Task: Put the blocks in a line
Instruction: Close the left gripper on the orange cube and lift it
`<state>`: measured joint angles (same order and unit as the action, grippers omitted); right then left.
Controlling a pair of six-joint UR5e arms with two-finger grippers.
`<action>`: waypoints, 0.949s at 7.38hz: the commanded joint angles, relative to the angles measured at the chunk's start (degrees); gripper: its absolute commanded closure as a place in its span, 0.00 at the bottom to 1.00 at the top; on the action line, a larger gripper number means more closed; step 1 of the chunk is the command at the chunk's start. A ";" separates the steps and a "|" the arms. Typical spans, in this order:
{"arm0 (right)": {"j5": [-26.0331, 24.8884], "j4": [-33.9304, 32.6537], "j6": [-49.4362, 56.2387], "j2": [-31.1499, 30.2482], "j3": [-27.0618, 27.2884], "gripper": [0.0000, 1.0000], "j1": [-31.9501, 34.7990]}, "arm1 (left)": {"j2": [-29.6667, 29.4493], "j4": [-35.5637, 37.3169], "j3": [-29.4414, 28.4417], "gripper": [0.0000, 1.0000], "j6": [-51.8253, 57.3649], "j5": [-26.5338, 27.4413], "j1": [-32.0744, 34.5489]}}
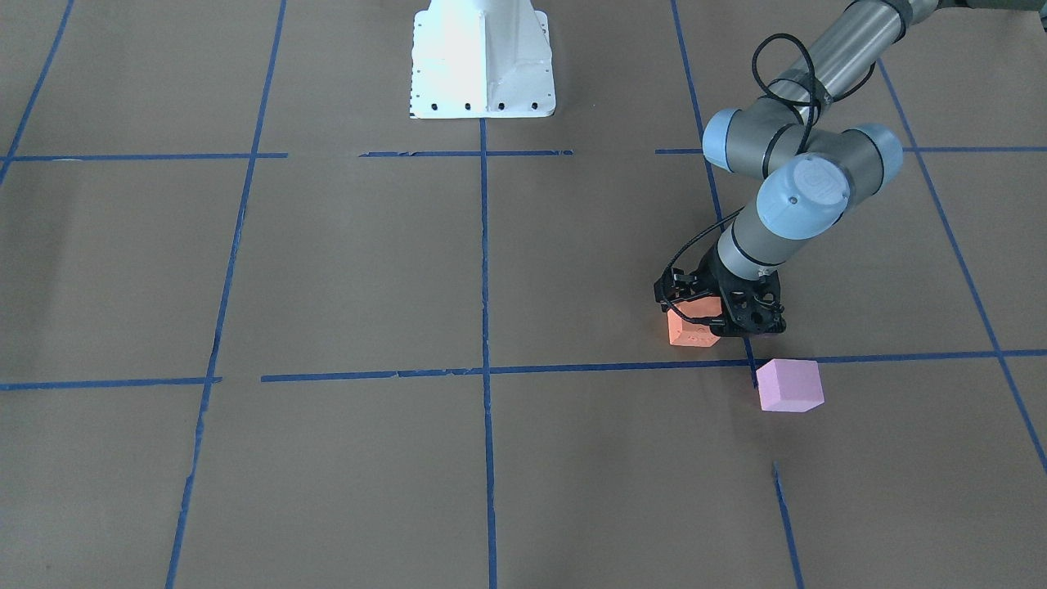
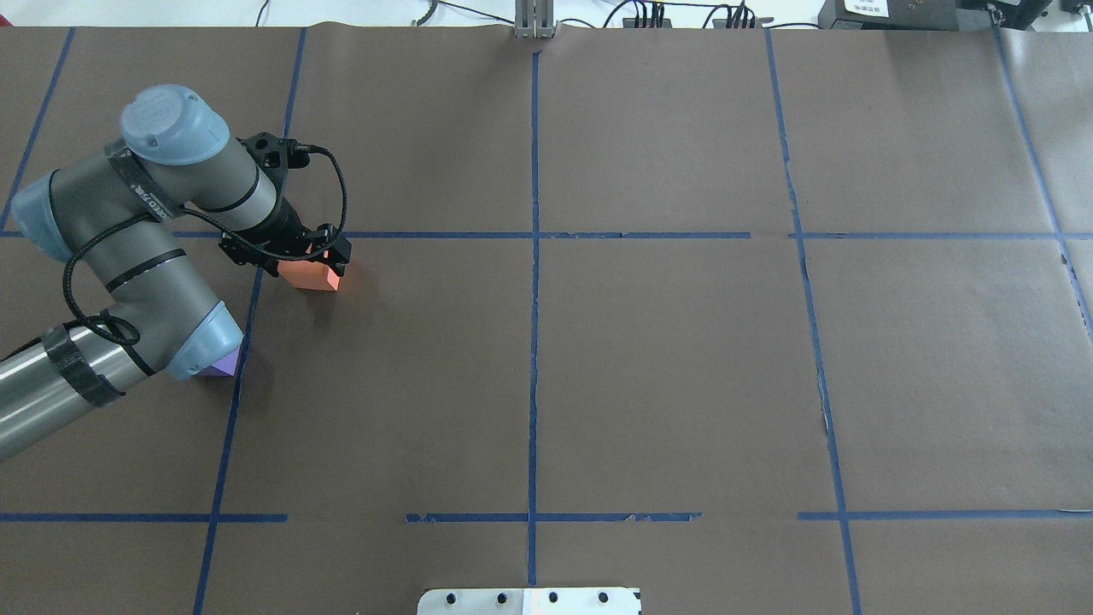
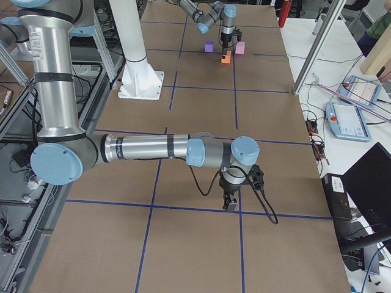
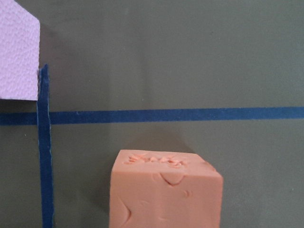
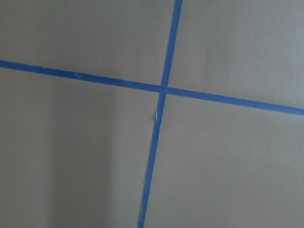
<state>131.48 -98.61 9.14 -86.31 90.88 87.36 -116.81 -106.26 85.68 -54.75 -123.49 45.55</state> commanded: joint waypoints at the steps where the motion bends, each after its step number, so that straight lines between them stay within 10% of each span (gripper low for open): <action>1: 0.00 0.00 0.00 0.00 0.00 0.00 0.00 | -0.87 -0.70 -1.56 0.02 -0.01 0.09 -0.11; 7: 0.00 0.00 0.00 0.00 0.00 0.00 0.00 | -1.05 -1.06 -2.09 0.11 -0.01 0.09 -0.02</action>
<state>131.48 -98.61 9.14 -86.31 90.88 87.36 -117.80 -107.31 83.61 -54.76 -123.40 45.52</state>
